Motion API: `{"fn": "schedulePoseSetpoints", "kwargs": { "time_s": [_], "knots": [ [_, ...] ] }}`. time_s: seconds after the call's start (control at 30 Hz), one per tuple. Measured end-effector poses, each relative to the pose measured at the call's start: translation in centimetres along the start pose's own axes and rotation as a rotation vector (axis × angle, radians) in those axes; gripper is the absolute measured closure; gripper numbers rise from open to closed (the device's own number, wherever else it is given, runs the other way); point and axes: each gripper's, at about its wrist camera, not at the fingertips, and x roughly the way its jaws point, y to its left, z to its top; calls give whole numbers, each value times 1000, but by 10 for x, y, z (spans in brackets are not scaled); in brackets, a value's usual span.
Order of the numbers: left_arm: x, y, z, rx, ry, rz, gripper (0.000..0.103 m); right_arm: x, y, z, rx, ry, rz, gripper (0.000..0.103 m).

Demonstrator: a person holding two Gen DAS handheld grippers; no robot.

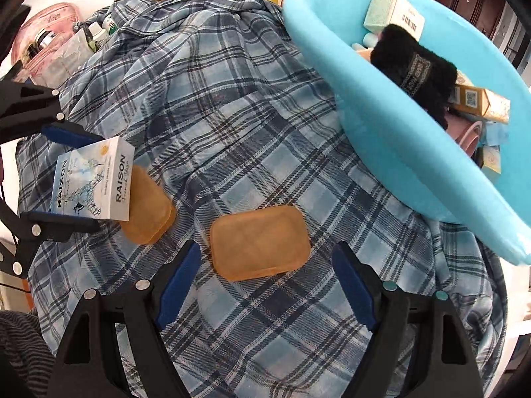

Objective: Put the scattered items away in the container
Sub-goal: 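Close the right tool on an amber soap bar while left tool holds the RAISON box, then carry the RAISON box with left tool while right tool carries the soap bar over the basin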

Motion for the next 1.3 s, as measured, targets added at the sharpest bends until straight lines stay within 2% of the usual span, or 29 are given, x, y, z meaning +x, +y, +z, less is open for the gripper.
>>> {"fn": "schedulePoseSetpoints", "kwargs": {
  "time_s": [0.13,0.17,0.2,0.4,0.57,0.83,0.93,1.13,1.3],
  "knots": [
    [1,0,1,-2,-1,-2,39,3,-5,-3,15,-4,6,23],
    [1,0,1,-1,-1,-2,39,2,-6,-4,25,-14,10,36],
    [1,-1,1,-1,-1,-2,39,0,-8,-6,46,-26,16,43],
    [-1,-2,-1,6,1,3,39,-28,-10,-18,64,-70,20,43],
    [-3,-4,-1,-2,-3,9,39,-51,-10,-30,66,-65,14,43],
    [-8,-20,-9,9,-9,-1,39,-76,-1,-76,70,-79,6,43],
    [-9,-27,-9,15,-13,-3,39,-79,6,-83,89,-83,-5,42],
    [-6,-49,-1,52,-20,-13,39,-92,-3,-118,145,-55,-41,42],
    [-8,-63,7,81,-29,-15,39,-98,-11,-134,182,-57,-45,42]
  ]
}}
